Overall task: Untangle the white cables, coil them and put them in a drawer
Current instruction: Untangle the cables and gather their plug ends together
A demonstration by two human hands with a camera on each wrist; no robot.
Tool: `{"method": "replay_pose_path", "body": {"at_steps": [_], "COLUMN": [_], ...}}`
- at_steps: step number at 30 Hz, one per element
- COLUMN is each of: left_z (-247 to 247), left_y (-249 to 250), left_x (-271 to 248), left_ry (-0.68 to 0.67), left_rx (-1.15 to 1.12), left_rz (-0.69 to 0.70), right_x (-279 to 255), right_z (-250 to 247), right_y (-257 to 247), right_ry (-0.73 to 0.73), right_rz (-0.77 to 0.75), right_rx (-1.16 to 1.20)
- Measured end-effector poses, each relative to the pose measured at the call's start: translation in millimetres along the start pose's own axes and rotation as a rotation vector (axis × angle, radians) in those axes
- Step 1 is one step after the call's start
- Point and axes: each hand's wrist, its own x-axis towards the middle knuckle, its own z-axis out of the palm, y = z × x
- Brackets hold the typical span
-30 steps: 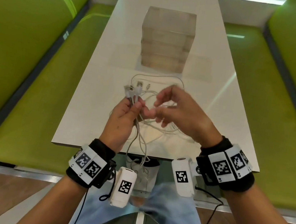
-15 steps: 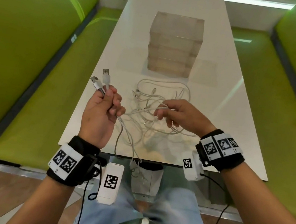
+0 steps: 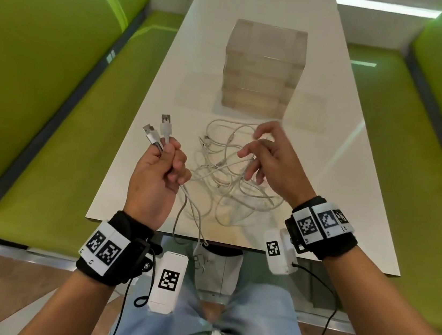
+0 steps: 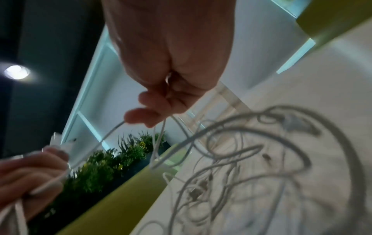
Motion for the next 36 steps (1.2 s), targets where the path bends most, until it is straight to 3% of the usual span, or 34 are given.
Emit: {"method": "replay_pose_path", "body": {"at_steps": [5,8,13,17,20,26,29,32,36], "left_z": [-3.6,-8.9,-12.3,-10.2,-4.4,22.3,21.2,15.7,10.4], "left_y": [9.0,13.1,6.3,1.1,-3.7,-19.0,-15.4,-6.7,-4.9], "left_x": [4.9,8.4,11.5,10.5,6.6,-2.6,-1.9,-1.9,0.6], "left_ry": [0.04,0.086,0.119,0.097,0.04,-0.059,0.03,0.063,0.094], "left_rx": [-0.032,-0.033,0.065,0.236,0.369,0.617,0.57,0.464,0.366], "left_rz": [0.048,0.063,0.042,0.015,0.004,-0.005,0.056,0.115,0.161], "right_x": [-3.2,-2.5,-2.1,-1.2,-4.6,-2.6,1.1,7.7,11.8], "right_z": [-10.0,-17.5,-15.8,-11.8,-5.6,9.9,6.5,-0.3,-0.5], "right_y": [0.3,1.3,-1.6,1.2,-8.1,-22.3,-16.1,-3.4,0.2], "right_ry": [-0.371,-0.446,-0.402,-0.109,-0.039,-0.139,-0.319,-0.497,-0.379], "right_rz": [-0.02,0.031,0.008,-0.102,-0.148,-0.128,-0.116,-0.014,-0.04], "right_rx": [-0.593,-0.578,-0.537,-0.434,-0.338,-0.25,-0.525,-0.799,-0.915]}}
